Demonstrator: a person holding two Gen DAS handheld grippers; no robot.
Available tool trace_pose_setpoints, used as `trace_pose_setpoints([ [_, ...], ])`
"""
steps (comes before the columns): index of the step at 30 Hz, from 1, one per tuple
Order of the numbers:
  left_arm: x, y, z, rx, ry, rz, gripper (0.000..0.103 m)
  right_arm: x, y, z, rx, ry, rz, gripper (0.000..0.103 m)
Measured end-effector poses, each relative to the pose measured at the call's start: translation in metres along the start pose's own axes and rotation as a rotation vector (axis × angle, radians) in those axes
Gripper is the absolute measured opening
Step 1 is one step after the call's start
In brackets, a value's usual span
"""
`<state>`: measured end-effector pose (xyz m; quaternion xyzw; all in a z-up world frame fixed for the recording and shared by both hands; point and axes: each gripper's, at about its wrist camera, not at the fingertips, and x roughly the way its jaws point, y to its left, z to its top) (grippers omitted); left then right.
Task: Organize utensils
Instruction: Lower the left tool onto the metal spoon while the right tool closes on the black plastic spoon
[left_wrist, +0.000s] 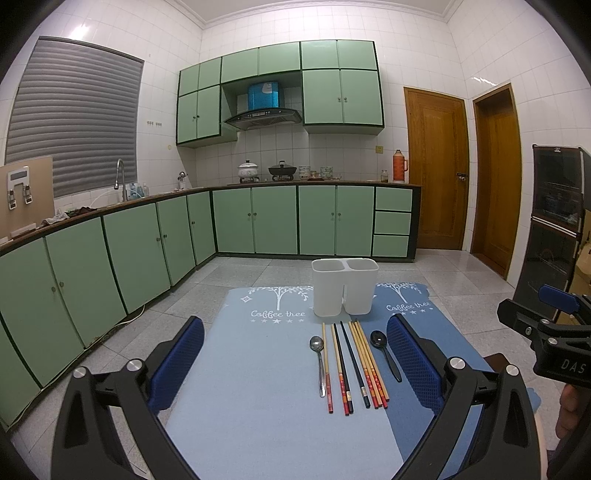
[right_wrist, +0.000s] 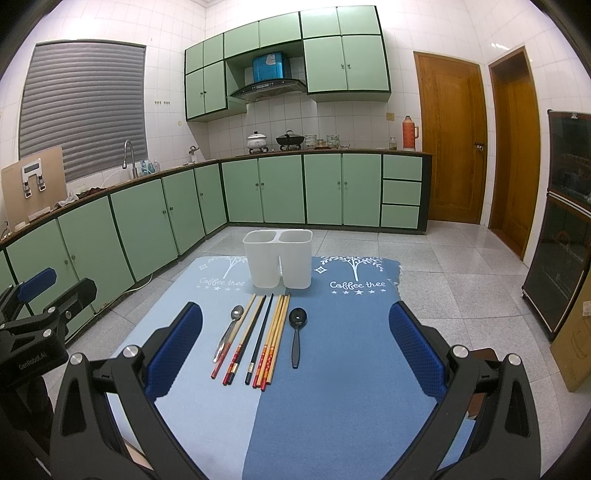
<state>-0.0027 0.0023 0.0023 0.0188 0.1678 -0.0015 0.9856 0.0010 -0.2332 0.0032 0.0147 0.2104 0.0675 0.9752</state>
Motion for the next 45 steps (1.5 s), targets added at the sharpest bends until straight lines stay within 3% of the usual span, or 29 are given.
trace_pose_setpoints([
  [17,0.0,0.001,-0.001,0.0,0.002,0.0,0.097,0.001,-0.001,-0.001,0.004,0.005,0.0,0.098],
  [24,0.015,0.006,-0.002,0.001,0.038,0.012,0.097,0.02,0.0,0.001,-0.017,0.041,-0.015,0.098],
  [32,0.069,0.011,-0.01,0.008,0.126,0.032,0.097,0.08,-0.013,-0.009,0.002,0.134,-0.045,0.098],
  [45,0.202,0.002,-0.026,0.032,0.325,0.012,0.097,0.2,-0.026,-0.014,0.021,0.316,-0.016,0.098],
])
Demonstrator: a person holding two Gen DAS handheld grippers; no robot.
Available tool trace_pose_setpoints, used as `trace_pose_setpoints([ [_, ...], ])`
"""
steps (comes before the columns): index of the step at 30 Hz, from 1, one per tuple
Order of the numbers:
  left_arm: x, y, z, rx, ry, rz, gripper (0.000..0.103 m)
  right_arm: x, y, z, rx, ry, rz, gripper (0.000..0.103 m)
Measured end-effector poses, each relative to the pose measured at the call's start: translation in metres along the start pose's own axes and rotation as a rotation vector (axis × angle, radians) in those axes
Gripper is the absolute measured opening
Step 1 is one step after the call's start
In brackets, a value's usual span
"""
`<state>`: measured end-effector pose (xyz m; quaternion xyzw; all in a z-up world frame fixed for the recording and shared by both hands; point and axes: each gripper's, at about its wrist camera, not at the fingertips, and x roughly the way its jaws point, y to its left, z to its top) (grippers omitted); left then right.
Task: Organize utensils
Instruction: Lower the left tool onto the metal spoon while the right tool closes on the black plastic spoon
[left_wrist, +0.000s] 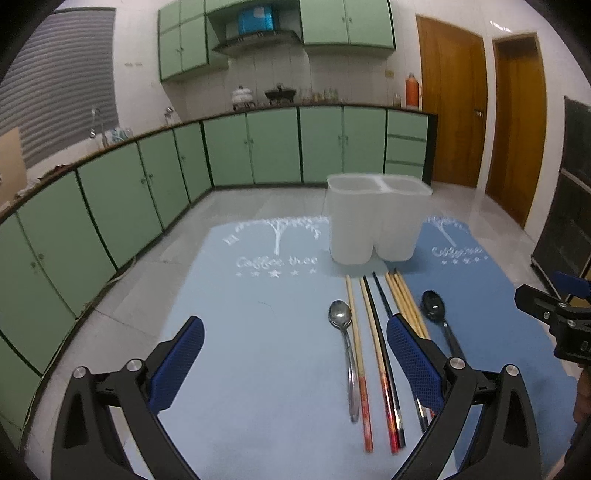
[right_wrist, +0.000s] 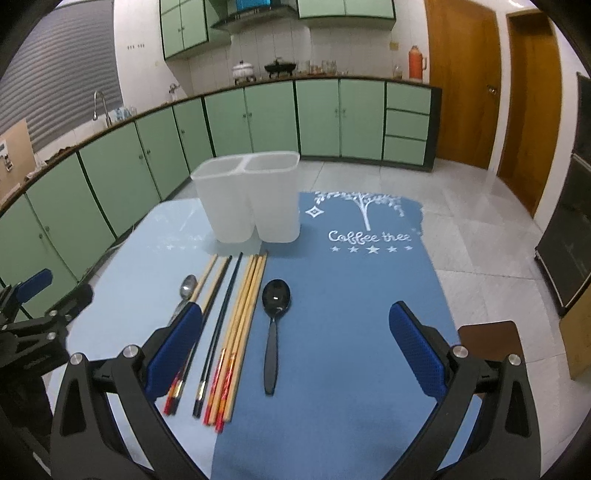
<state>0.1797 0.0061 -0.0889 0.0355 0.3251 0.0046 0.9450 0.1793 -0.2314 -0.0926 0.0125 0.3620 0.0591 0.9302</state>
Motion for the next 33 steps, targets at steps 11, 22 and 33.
trace_pose_setpoints([
  [11,0.09,-0.013,-0.019,0.05,0.202,0.013,0.096,0.048,-0.019,0.006,0.037,0.072,-0.001,0.098],
  [22,0.122,-0.014,-0.026,0.06,0.267,0.019,0.095,0.072,-0.017,0.01,0.034,0.098,0.004,0.098],
  [33,0.134,-0.002,-0.023,0.06,0.273,0.034,0.095,0.095,-0.007,0.012,0.001,0.143,0.006,0.098],
])
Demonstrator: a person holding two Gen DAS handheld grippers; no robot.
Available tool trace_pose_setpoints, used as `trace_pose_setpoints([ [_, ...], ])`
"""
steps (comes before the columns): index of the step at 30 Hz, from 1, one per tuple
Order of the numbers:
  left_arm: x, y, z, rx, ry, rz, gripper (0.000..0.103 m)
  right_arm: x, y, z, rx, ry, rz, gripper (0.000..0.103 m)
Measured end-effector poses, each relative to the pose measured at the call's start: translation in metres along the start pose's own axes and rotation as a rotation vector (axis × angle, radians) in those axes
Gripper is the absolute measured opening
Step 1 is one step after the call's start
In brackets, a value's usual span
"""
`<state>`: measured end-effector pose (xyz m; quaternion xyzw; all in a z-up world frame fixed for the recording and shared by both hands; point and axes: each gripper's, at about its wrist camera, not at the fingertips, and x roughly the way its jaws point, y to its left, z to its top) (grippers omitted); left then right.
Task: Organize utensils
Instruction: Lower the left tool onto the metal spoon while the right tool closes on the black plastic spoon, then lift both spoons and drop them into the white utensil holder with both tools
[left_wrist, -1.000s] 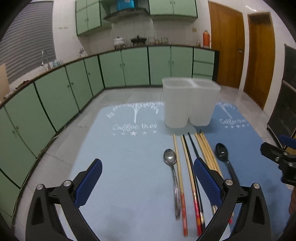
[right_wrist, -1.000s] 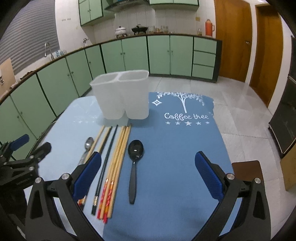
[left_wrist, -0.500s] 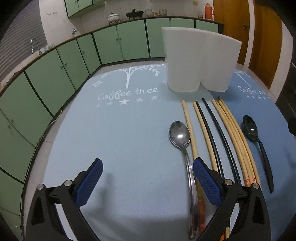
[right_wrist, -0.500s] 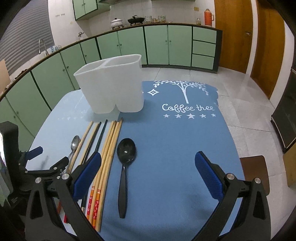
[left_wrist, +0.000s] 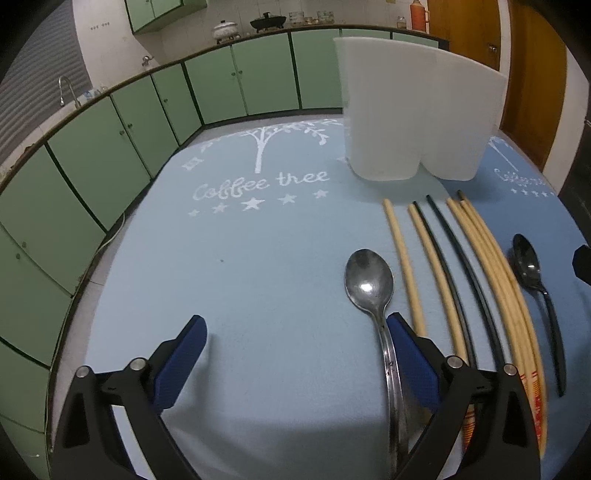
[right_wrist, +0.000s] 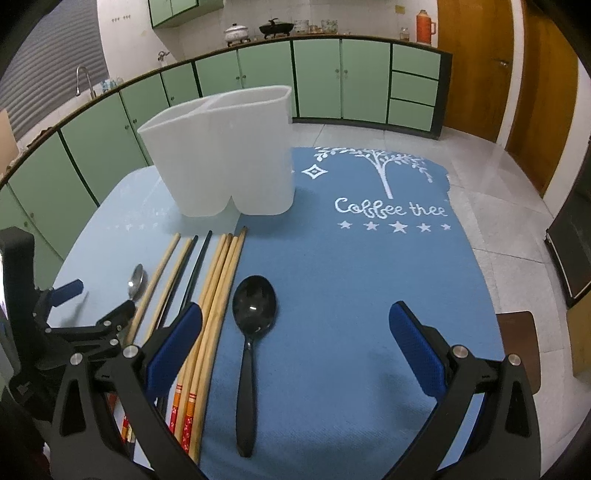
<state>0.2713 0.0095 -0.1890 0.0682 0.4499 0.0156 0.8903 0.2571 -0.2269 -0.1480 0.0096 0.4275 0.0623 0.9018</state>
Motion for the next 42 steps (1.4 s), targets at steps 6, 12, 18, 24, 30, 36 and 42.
trace_pose_setpoints([
  [6,0.004,-0.001,0.01,0.0,0.002,-0.021,0.095,0.02,0.006,0.002,-0.019,0.047,-0.001,0.098],
  [12,0.015,-0.008,0.025,0.017,0.002,-0.022,0.095,0.038,0.014,0.008,-0.029,0.068,0.004,0.093],
  [18,0.023,-0.007,0.033,-0.007,0.017,-0.067,0.087,0.051,0.013,0.01,-0.014,0.123,0.011,0.076],
  [24,0.021,-0.014,0.032,-0.019,0.016,-0.095,0.072,0.057,0.016,0.008,-0.022,0.141,-0.015,0.073],
  [30,0.013,-0.027,0.032,0.022,0.008,-0.116,0.043,0.058,0.023,0.01,-0.029,0.162,-0.009,0.042],
  [36,0.005,-0.031,0.028,0.034,-0.018,-0.146,0.028,0.047,0.011,0.009,0.03,0.134,0.061,0.033],
  [42,-0.034,-0.007,0.015,-0.048,-0.166,-0.161,0.028,0.007,-0.002,0.013,0.029,-0.048,0.126,0.033],
])
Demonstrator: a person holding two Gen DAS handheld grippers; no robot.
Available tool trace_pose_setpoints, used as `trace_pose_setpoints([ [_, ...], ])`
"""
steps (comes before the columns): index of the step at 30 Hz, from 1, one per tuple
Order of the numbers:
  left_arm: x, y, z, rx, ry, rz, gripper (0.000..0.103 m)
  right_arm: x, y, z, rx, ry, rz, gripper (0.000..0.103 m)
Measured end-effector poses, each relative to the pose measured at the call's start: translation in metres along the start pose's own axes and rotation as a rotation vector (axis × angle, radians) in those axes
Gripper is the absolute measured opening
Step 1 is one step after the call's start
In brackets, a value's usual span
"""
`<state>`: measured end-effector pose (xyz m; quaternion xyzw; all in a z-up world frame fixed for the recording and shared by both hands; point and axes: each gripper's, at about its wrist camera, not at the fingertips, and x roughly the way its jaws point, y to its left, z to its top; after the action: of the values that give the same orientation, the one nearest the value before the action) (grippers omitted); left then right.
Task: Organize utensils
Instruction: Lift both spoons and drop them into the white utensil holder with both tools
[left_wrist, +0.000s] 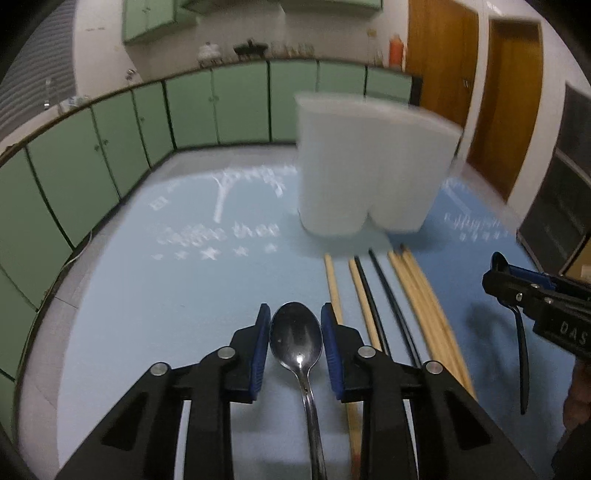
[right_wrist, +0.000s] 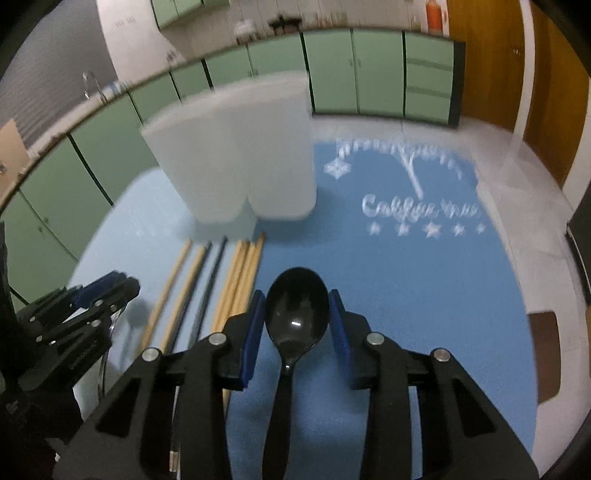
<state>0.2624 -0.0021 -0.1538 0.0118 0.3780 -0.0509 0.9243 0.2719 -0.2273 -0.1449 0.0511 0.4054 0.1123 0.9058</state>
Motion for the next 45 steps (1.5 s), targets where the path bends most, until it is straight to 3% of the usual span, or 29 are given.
trace_pose_setpoints([
  [7,-0.05,0.016,0.006,-0.059,-0.173,-0.009,0.028,-0.027,0.0,0.022,-0.024,-0.161,0.07,0.033],
  [13,-0.086,0.027,0.032,-0.083,-0.308,-0.032,0.027,-0.042,-0.004,0.047,-0.012,-0.287,0.112,0.033],
  [20,-0.116,0.029,0.091,-0.084,-0.482,-0.092,0.027,-0.052,-0.009,0.106,-0.008,-0.474,0.135,0.033],
  [25,-0.112,0.023,0.138,-0.065,-0.569,-0.114,0.027,-0.039,-0.014,0.144,0.011,-0.546,0.127,0.033],
  [33,-0.068,0.014,0.183,-0.083,-0.576,-0.162,0.027,0.005,-0.022,0.179,0.023,-0.571,0.075,0.033],
  [38,-0.035,0.012,0.185,-0.092,-0.543,-0.156,0.027,0.028,-0.022,0.189,0.003,-0.574,0.035,0.033],
  [45,0.007,0.007,0.173,-0.082,-0.445,-0.161,0.028,0.058,-0.02,0.178,-0.034,-0.527,0.008,0.033],
])
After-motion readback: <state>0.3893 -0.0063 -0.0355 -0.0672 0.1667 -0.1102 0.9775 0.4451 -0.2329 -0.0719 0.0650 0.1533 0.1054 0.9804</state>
